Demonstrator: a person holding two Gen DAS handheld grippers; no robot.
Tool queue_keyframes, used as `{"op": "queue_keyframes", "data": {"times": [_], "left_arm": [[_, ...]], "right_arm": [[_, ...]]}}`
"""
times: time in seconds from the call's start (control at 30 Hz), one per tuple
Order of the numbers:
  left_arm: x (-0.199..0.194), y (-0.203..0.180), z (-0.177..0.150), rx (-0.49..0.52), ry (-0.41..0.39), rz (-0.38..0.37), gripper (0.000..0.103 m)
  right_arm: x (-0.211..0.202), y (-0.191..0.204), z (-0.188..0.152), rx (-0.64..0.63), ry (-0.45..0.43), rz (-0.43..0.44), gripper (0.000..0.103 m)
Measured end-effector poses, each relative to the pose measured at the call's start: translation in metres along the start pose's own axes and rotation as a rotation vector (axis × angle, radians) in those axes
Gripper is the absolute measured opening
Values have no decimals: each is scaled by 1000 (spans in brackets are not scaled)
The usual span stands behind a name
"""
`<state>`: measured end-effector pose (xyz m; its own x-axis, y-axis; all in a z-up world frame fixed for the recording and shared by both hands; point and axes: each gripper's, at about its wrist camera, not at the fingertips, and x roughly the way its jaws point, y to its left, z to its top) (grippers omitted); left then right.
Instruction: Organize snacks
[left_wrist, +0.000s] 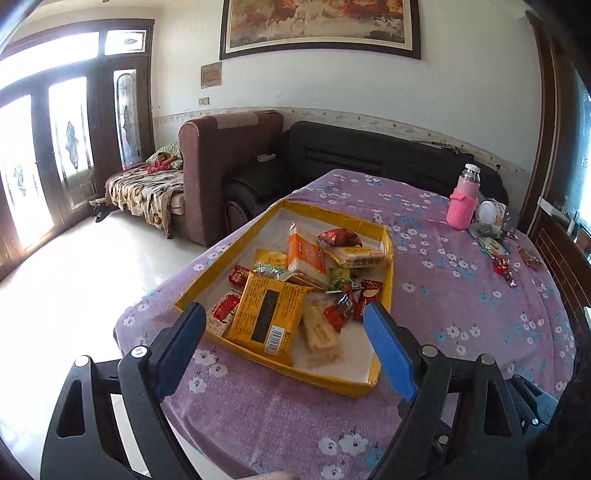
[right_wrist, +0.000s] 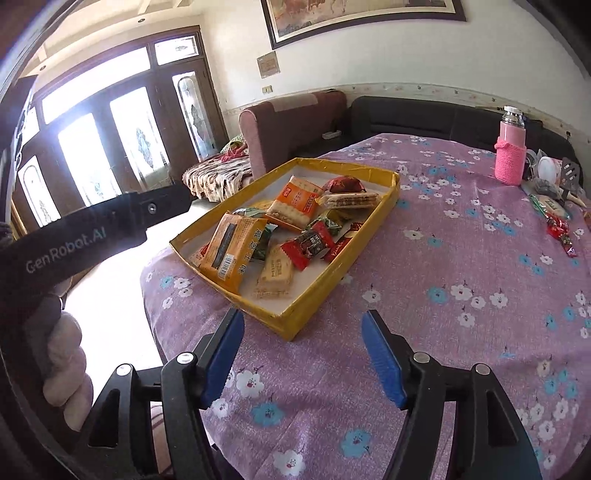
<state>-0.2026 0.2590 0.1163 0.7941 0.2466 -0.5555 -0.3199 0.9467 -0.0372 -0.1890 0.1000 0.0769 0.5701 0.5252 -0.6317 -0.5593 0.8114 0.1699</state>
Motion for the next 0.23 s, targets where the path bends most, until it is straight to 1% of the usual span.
{"op": "queue_keyframes", "data": {"times": [0.13,0.23], "left_arm": [[0,-2,-4,-10,4,6,88],[4,-4,-7,-2,26,12,88]], "right_arm": [[-2,-2,-3,-1,-5,0,70],[-2,-8,-4,14,-6,10,70]]}}
